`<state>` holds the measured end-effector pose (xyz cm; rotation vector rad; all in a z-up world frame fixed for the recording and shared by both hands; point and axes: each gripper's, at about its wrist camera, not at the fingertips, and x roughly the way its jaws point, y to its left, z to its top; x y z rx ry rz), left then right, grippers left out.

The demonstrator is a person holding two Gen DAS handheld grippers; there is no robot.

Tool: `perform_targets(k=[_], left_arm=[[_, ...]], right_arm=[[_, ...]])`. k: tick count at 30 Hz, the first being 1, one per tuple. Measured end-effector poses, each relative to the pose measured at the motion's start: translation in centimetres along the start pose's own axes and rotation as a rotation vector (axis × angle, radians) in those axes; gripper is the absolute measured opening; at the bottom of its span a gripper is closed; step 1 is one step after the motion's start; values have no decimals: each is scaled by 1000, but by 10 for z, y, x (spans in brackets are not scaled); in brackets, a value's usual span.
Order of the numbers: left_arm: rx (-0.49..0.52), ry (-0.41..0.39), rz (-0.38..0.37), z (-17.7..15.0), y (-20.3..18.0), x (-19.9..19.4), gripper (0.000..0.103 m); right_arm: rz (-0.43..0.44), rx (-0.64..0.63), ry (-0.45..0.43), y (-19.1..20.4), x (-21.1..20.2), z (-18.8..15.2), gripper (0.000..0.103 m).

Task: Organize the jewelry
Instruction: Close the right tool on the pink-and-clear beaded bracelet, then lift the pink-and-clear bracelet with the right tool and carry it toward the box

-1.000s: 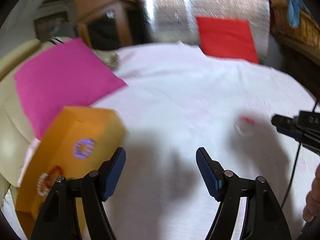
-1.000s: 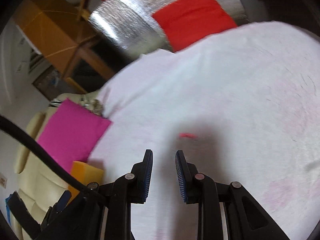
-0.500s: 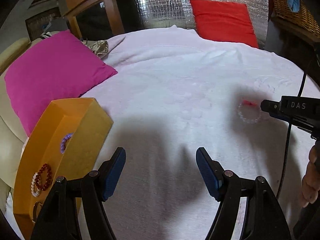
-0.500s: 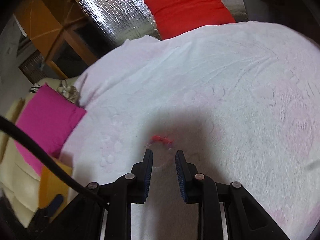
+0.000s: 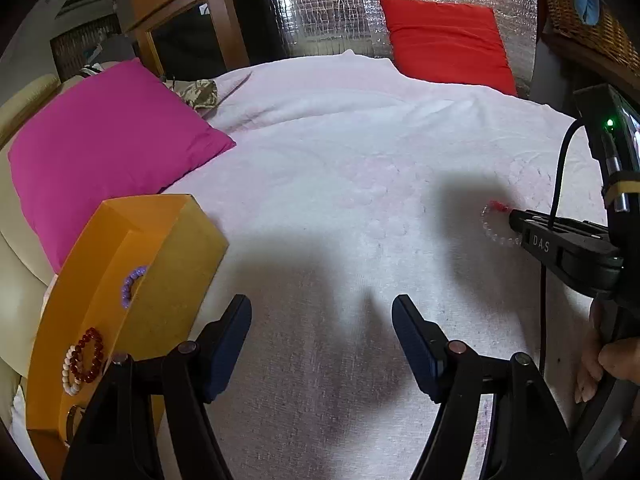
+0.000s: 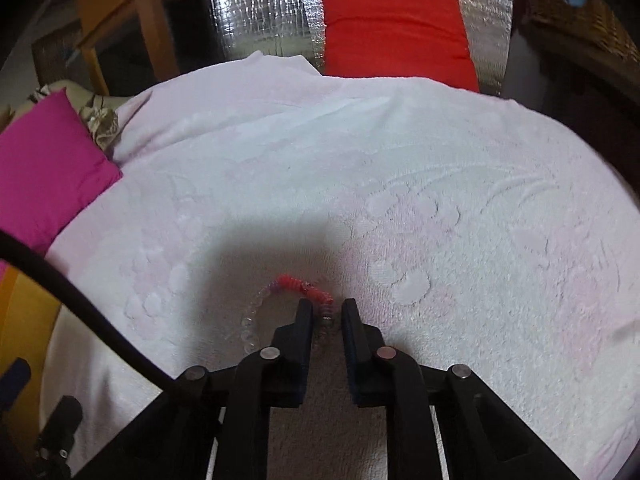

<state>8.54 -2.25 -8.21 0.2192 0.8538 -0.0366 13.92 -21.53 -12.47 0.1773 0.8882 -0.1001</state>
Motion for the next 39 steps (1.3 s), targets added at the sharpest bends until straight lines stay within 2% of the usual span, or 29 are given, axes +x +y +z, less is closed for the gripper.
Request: perform_targets(k=[11, 19, 27, 30, 36, 39], left_arm=[[-39, 111, -38, -5, 4, 24, 73], [-48, 127, -27, -6, 5, 34, 74], [-101, 131, -43, -11, 15, 42, 93], [-97, 120, -27, -14, 15, 44, 102], [-115, 121, -23, -17, 15, 44, 103], [-124, 118, -25, -18, 14, 44, 103]], right_arm=[[31, 27, 10, -7, -8, -3, 9], [72, 80, 37, -18, -27, -11, 8], [132, 121, 62, -28, -50, -23, 8], [140, 135, 66, -33, -58, -28, 8], [157, 183, 73, -43, -71, -38, 8], [133, 172, 73, -43, -76, -42, 8]])
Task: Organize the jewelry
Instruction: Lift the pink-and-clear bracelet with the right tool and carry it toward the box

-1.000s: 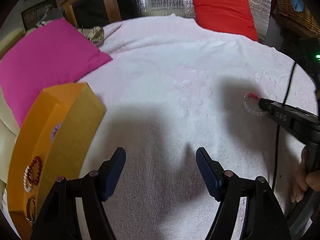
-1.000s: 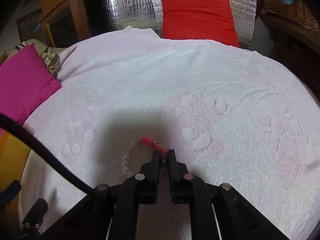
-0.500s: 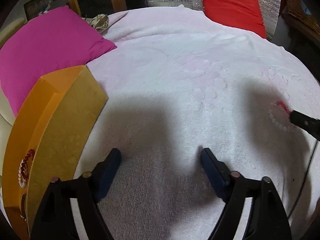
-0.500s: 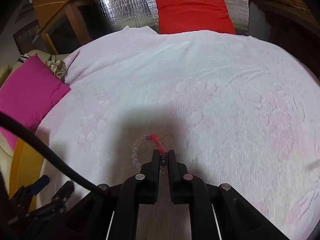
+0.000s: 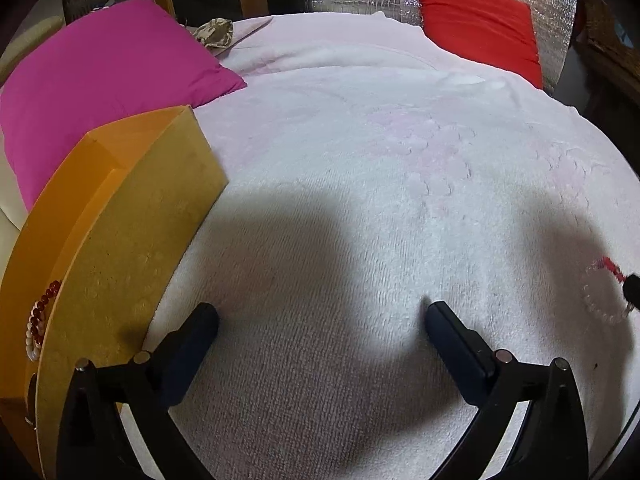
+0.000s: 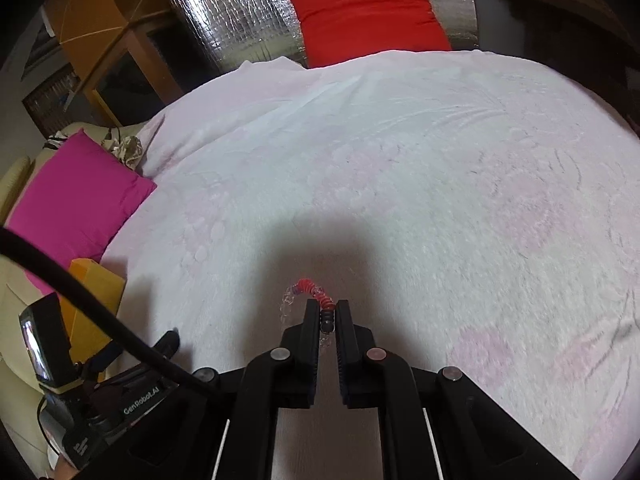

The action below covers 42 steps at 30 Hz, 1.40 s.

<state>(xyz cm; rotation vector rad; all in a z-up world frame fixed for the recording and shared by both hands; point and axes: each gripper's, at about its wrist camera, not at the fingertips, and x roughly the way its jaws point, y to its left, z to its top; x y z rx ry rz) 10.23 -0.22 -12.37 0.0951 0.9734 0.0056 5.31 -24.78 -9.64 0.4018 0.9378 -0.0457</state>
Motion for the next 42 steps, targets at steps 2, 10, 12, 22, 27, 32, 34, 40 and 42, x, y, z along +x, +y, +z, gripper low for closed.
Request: perform_targets(k=[2, 10, 12, 22, 27, 32, 34, 40, 42], left_arm=[[1, -8, 0, -1, -1, -1, 103], [13, -5, 4, -1, -2, -2, 103], [16, 4, 8, 1, -3, -2, 103], [115, -44, 95, 9, -18, -18, 103], [75, -126, 100, 14, -6, -39, 103], [57, -199, 91, 12, 0, -63, 103], [52, -208, 83, 13, 1, -66, 103], [39, -219, 62, 16, 7, -69, 103], [37, -223, 58, 15, 7, -69, 103]], right_arm=[[-46, -28, 11, 3, 4, -3, 8], [-169, -104, 52, 8, 22, -7, 9], [-181, -134, 43, 12, 23, -7, 9], [-147, -178, -13, 30, 22, 1, 8], [-75, -180, -76, 41, 7, 4, 8], [-7, -159, -134, 45, -5, 7, 8], [12, -152, -152, 46, -7, 9, 8], [47, -151, -185, 55, -14, 6, 8], [62, -156, -192, 57, -16, 6, 8]])
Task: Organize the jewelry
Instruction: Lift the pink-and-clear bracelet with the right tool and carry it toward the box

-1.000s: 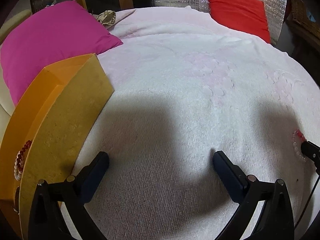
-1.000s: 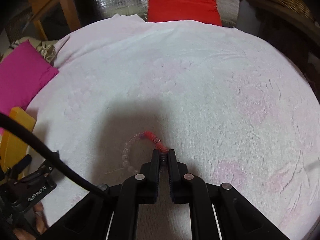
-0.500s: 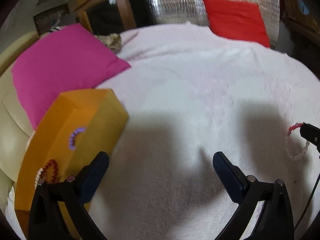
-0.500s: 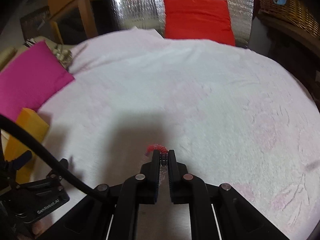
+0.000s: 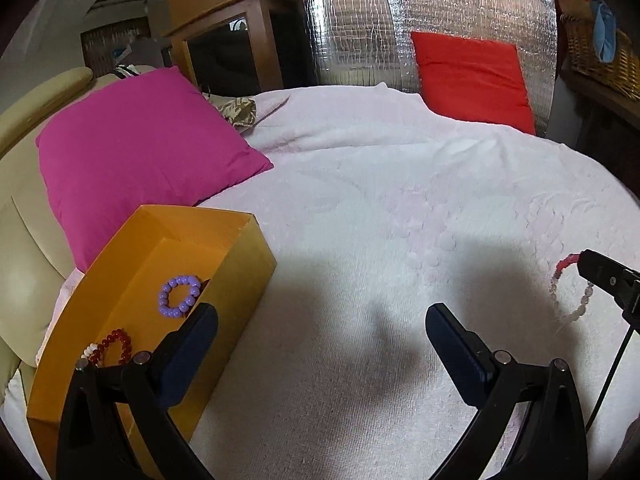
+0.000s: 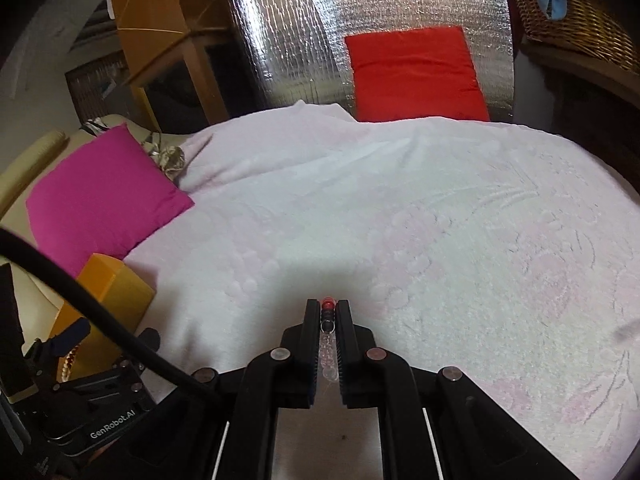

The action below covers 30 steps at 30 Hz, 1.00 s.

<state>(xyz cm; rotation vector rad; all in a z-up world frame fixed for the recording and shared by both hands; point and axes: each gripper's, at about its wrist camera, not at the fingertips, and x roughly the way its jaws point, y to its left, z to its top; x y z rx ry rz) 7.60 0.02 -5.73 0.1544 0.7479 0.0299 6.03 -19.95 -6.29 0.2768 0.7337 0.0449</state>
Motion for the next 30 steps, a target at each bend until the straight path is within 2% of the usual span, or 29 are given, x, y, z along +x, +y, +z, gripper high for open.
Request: perform_targets(k=[5, 13, 30], left_arm=[[-9, -8, -8, 1, 4, -3, 103], [-20, -41, -4, 2, 10, -11, 103], [-32, -87, 8, 6, 20, -26, 103]], right_arm=[[39, -1, -19, 4, -3, 1, 8], [161, 30, -50, 7, -14, 3, 8], [203, 14, -66, 25, -21, 2, 9]])
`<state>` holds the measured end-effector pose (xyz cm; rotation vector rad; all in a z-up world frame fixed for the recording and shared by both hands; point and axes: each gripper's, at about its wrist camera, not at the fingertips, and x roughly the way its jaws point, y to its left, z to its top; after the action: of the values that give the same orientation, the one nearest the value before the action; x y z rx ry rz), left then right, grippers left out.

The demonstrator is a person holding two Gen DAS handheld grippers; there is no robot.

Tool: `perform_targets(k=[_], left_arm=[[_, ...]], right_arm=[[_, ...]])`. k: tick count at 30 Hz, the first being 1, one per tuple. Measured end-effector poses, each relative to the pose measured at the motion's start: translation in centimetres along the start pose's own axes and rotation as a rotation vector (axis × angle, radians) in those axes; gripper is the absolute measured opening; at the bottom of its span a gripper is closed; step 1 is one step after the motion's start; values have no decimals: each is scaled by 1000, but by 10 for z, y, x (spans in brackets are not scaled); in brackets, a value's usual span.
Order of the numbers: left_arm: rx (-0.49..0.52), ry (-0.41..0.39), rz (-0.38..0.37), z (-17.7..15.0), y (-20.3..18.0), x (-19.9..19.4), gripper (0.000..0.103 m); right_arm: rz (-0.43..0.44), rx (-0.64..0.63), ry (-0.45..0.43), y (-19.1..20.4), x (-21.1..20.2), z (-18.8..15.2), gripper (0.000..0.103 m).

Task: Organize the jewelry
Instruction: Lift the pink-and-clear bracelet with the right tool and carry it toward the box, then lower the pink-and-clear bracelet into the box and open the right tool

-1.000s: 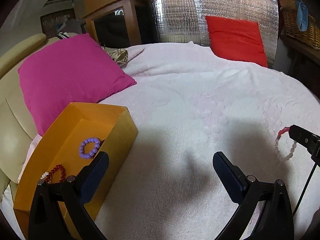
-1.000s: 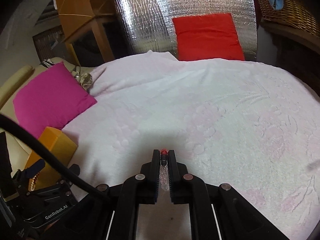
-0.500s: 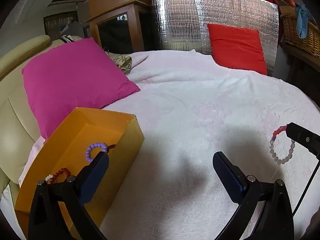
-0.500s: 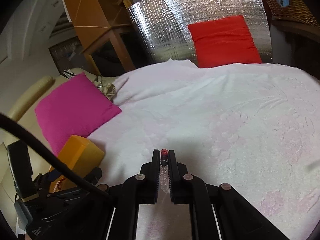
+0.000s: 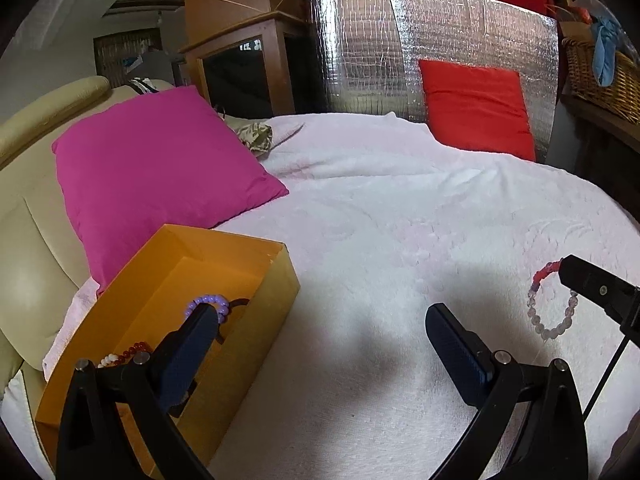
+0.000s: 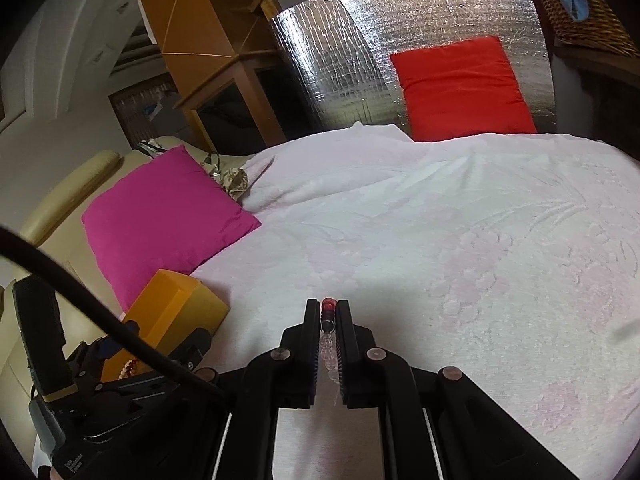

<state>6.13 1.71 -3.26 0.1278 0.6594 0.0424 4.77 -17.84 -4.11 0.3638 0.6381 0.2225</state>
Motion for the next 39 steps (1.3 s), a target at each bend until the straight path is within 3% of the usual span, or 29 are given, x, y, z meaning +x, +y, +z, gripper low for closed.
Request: perform_targets(k=[11, 24, 33, 39], left_arm=[[-28, -19, 28, 3, 22, -8, 103], [-118, -20, 114, 2, 67, -14, 103], [-265, 29, 185, -4, 122, -15, 103], [-343, 59, 318, -25, 187, -37, 103]], right_arm=[[36, -19, -6, 20, 6, 0, 9], [112, -58, 2, 65, 23, -5, 9], [164, -65, 7, 94, 41, -6, 9], [242, -109, 21, 128, 46, -12, 9]])
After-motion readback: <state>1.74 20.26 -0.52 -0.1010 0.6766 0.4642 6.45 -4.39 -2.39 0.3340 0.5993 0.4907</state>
